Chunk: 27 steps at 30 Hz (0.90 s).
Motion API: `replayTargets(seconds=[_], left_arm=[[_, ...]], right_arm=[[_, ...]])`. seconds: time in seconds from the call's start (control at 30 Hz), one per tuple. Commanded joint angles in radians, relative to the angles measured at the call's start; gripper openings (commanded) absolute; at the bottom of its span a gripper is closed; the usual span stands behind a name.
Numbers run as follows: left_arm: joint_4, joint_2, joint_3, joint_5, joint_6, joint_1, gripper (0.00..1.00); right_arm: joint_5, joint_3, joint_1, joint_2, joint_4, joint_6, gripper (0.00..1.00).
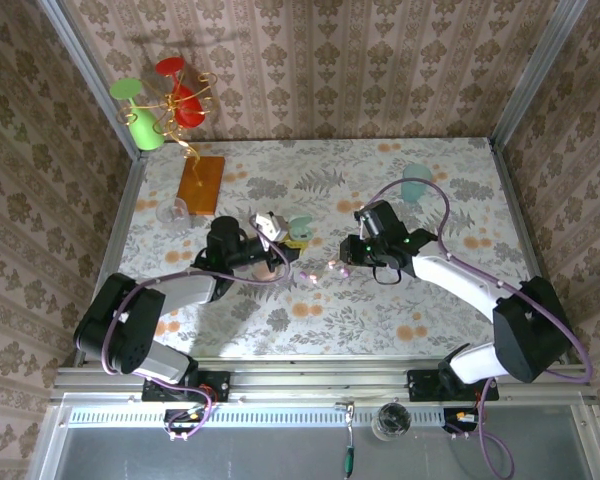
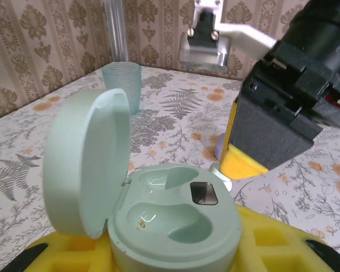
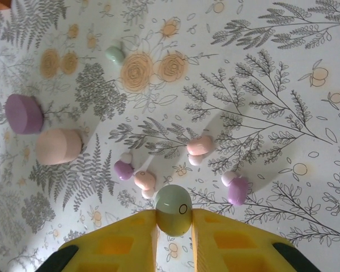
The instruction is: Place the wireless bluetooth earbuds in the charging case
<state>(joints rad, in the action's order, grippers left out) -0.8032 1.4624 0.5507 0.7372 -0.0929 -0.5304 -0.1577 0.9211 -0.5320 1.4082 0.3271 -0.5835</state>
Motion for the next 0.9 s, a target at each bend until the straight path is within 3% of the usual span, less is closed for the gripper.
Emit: replayTargets(seconds=[0.0,0.27,0.6,0.87], left_arm=[[0.025,0.004,0.030,0.037,-0.038,-0.012,0.36],[0.058,-0.004,0.032,0.026,-0.051,-0.017,0.36],[0.130,0.050,0.070,0.100,-0.103,-0.051,0.36],[0.197,0.076,0.106,0.172,-0.119,-0.075,0.35]], right_arm=[[-0.017,0.041,0.001,-0.046,0.066,0.053,0.23],[0.063,0.116,0.010,0.008,0.266,0.032,0.23],[-0.025,0.107,-0.030,-0.121,0.179,0.174,0.25],[-0.076,0.180,-0.086,-0.103,0.177,0.239,0.26]])
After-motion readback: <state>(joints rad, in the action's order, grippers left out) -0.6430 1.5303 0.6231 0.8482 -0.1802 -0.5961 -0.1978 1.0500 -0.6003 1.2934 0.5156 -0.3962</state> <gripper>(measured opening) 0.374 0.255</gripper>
